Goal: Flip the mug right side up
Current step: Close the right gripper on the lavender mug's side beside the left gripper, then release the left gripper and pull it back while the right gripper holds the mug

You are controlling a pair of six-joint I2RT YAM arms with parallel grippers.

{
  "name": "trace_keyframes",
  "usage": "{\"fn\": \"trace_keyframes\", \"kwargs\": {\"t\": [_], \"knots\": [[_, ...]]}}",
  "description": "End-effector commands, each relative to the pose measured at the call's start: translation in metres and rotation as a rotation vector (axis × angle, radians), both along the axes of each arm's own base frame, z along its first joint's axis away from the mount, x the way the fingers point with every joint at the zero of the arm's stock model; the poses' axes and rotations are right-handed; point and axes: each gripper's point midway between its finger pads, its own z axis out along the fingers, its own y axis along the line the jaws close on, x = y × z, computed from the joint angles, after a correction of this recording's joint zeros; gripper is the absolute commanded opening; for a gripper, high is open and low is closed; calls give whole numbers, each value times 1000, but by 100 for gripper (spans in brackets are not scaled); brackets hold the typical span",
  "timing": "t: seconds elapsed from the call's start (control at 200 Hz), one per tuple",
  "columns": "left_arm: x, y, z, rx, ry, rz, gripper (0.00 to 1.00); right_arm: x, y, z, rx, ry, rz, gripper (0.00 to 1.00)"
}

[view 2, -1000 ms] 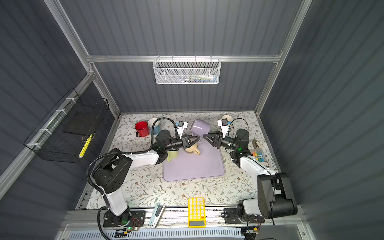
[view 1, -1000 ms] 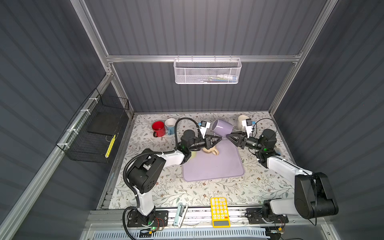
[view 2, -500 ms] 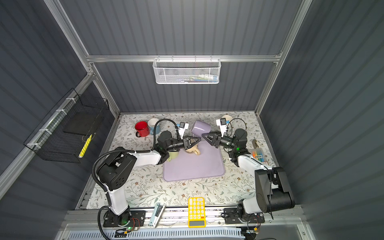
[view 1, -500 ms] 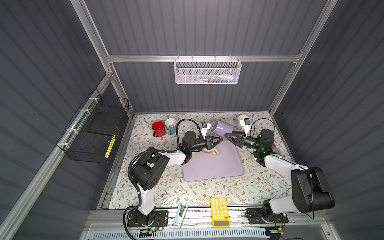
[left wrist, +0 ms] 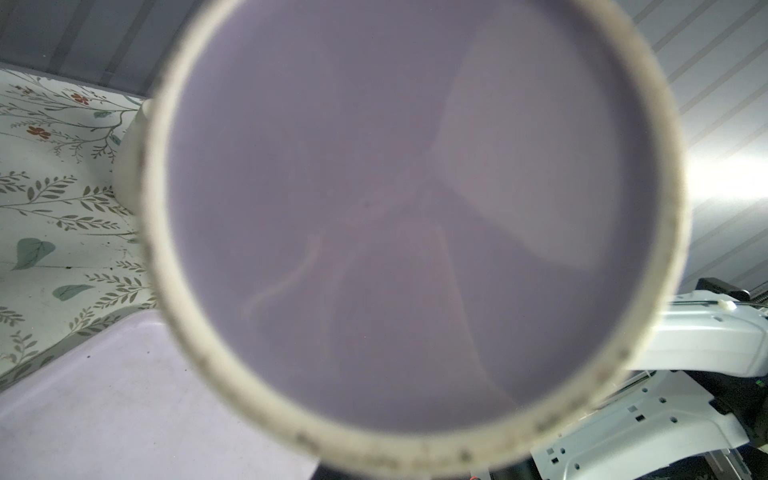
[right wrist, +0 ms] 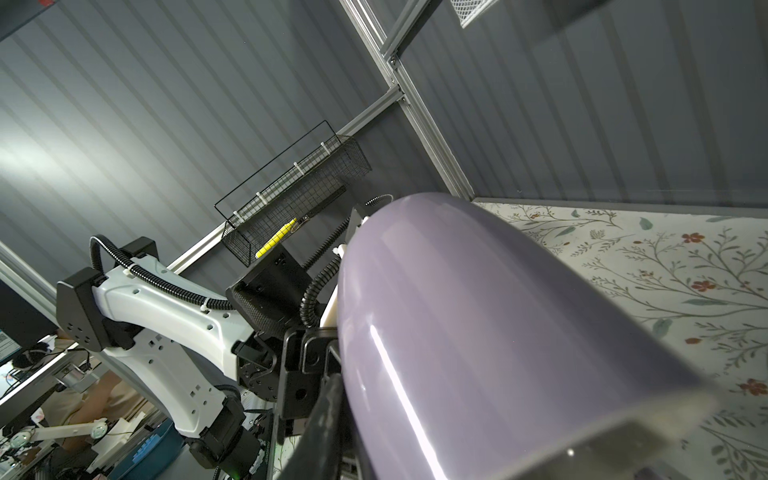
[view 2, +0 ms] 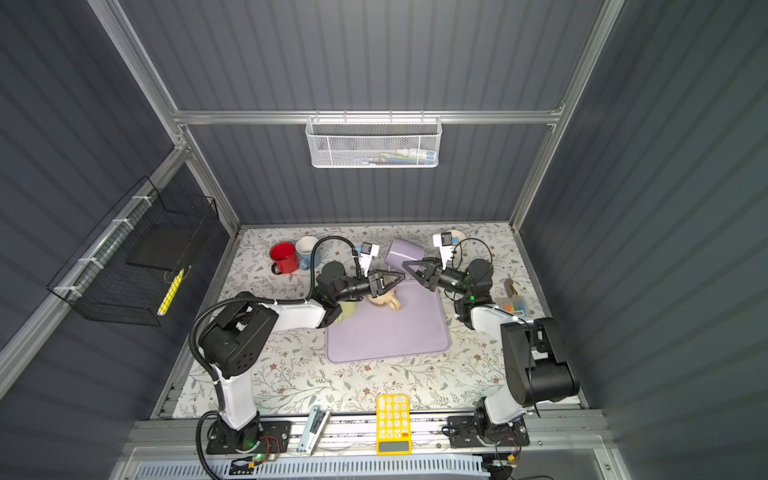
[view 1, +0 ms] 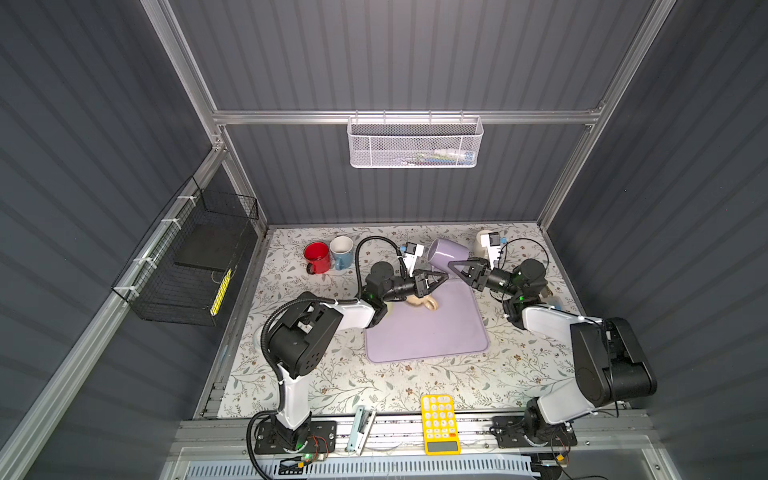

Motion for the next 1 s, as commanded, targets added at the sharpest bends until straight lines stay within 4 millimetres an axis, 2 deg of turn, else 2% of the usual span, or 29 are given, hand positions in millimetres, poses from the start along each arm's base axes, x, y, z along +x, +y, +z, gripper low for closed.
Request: {"fn": "trace_keyframes", "kwargs": {"t": [0.0, 0.225, 0.545, 0.996], "knots": [[-1, -6, 28, -59, -99, -3, 19, -11, 7, 24, 32, -83, 59, 21], [-1, -8, 26, -54, -99, -2, 26, -12, 8, 25, 44, -82, 70, 17], [-1, -7, 26, -40, -109, 12, 29, -10, 8, 19, 45, -49, 63, 0], [2, 6, 24, 12, -134, 58, 48, 0, 4, -1, -42, 34, -11, 0]]}}
